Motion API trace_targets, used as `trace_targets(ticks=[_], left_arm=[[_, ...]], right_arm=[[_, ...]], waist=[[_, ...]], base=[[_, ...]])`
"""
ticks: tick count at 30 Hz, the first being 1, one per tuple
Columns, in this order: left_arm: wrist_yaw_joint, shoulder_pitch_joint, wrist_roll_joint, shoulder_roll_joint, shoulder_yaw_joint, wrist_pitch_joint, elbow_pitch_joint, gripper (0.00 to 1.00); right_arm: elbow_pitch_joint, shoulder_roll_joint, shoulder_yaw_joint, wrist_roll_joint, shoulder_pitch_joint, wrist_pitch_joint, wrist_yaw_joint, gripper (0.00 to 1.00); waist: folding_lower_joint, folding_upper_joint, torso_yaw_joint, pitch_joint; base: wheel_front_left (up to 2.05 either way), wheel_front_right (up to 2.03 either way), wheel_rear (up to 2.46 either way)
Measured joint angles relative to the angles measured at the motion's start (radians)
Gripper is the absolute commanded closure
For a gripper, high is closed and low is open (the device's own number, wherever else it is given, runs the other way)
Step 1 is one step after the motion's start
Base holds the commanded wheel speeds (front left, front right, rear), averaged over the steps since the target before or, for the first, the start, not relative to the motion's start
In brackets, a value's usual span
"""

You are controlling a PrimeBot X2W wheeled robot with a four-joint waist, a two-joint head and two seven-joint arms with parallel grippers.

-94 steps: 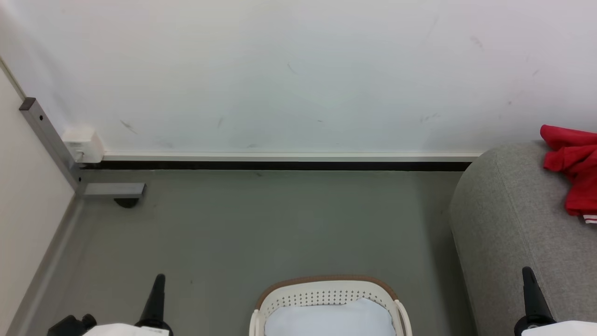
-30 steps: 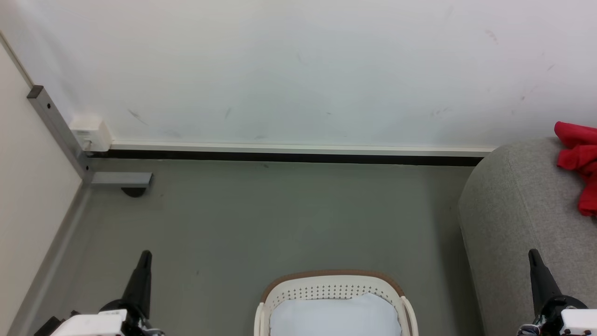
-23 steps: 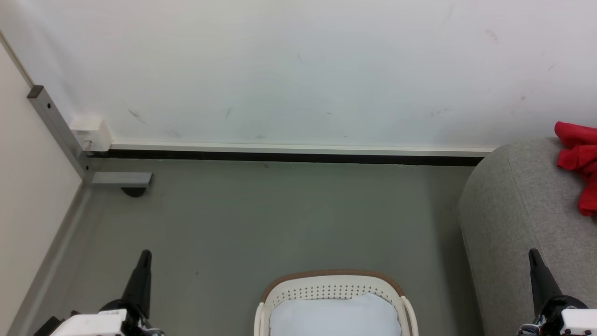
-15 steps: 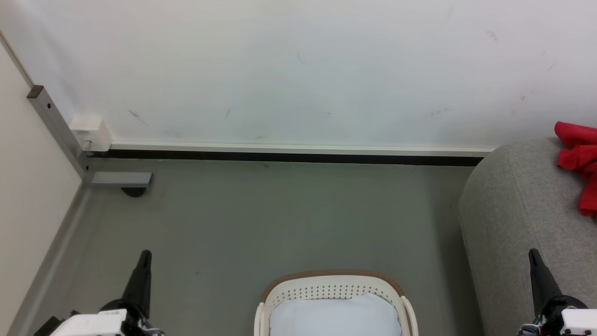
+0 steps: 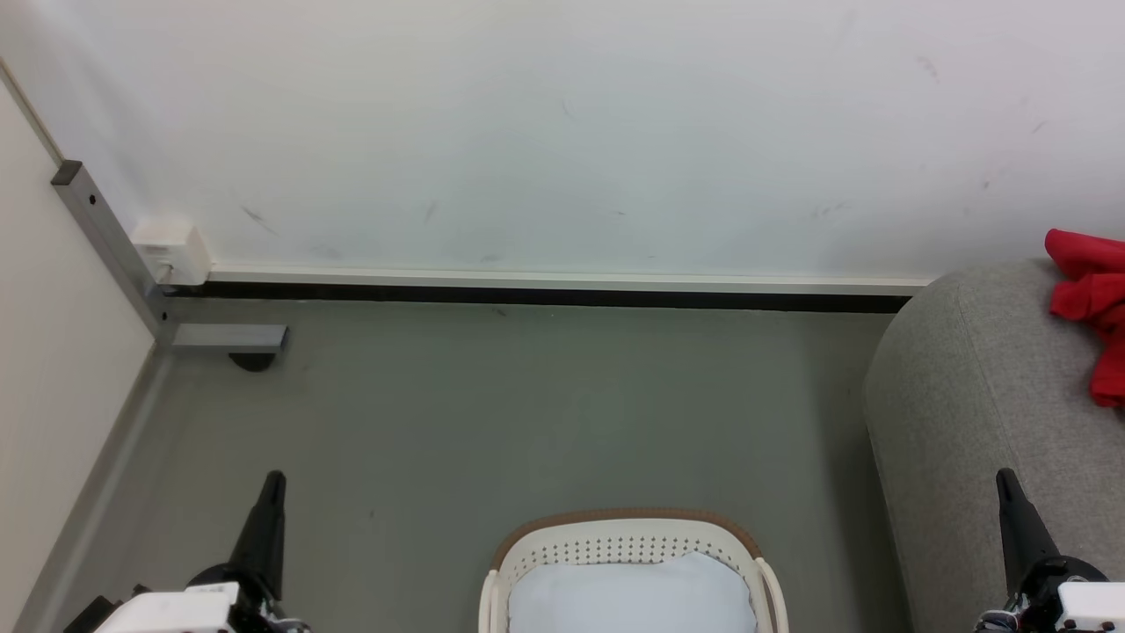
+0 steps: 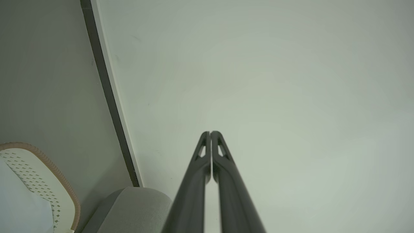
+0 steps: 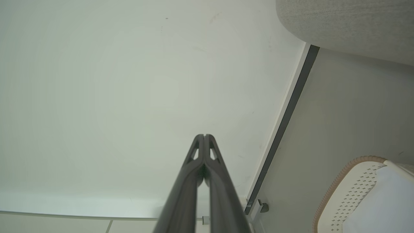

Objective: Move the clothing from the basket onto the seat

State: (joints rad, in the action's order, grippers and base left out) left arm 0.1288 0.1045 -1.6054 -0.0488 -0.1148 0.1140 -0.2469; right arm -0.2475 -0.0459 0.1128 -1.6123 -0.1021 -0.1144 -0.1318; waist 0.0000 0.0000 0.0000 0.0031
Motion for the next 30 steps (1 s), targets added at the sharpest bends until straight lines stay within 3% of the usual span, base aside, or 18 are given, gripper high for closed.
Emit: trace_targets(ticks=[30], left_arm=[[0.000,0.000,0.000,0.000,0.000,0.000,0.000,1.00]], right_arm=[[0.000,0.000,0.000,0.000,0.000,0.000,0.000,1.00]], waist=[[0.0000,0.0000,0.000,0.000]], base=[[0.00,0.00,0.00]])
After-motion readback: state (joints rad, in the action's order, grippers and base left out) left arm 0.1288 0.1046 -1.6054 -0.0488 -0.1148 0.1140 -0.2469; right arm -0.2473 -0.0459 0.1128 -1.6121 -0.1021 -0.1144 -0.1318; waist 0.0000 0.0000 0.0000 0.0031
